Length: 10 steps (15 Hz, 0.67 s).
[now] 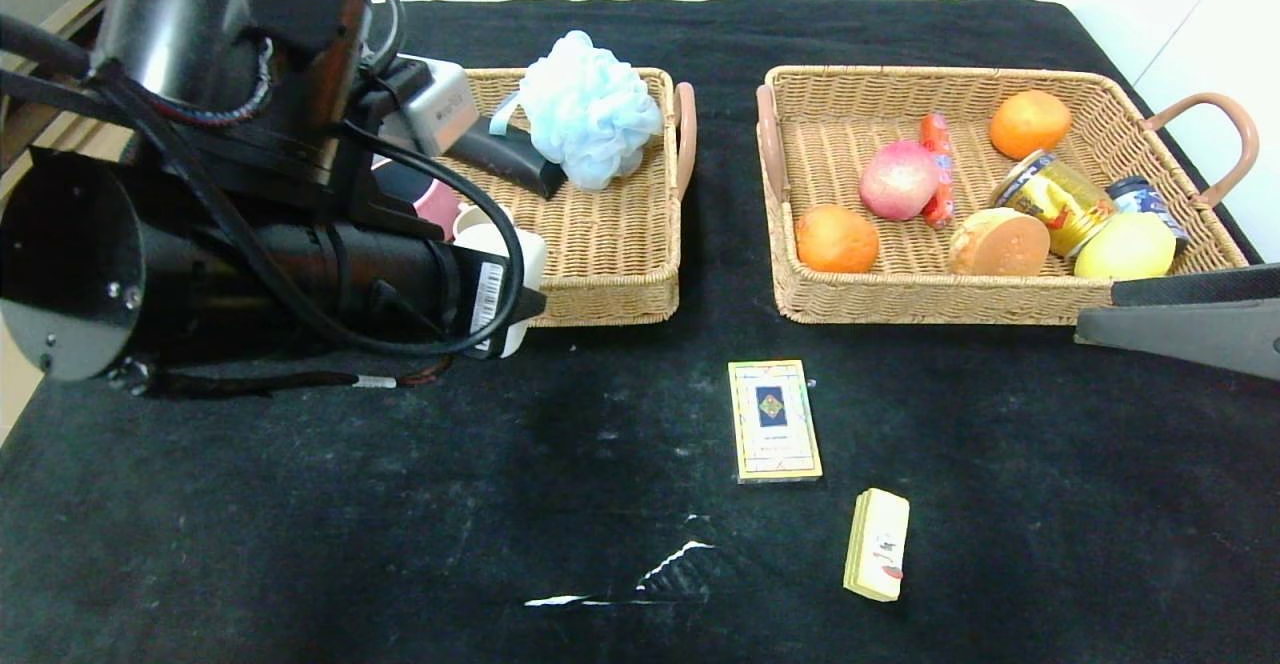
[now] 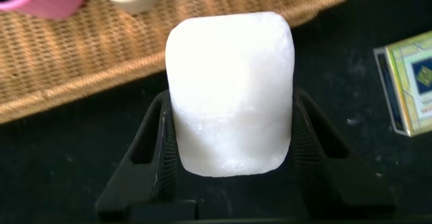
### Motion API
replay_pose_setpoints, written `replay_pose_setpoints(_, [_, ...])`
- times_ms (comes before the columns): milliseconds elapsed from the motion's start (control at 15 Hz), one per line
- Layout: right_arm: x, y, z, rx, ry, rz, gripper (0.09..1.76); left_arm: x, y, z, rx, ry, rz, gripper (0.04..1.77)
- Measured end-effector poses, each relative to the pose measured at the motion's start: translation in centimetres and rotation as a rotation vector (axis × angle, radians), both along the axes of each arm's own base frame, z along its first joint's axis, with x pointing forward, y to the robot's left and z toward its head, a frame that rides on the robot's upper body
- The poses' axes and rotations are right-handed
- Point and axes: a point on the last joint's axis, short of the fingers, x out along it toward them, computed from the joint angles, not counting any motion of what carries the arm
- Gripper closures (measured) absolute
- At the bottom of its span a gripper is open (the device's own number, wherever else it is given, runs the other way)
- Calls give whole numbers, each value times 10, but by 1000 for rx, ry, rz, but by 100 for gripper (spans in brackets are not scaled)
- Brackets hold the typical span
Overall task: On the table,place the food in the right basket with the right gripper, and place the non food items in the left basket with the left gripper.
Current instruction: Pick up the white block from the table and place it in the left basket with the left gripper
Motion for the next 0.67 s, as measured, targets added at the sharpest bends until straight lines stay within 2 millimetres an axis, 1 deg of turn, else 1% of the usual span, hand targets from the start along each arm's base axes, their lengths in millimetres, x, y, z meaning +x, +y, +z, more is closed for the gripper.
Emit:
replay_pose_setpoints(267, [0,0,0,0,-1,0,14,19,33,21,-67,-40,5,80])
replay_pose_setpoints(467, [0,0,0,0,-2,0,14,30,50,33,-96,-108,-7,80])
replay_pose_setpoints(667, [-1,0,1,1,-5,0,14,48,68,39,-104,-182,4,80])
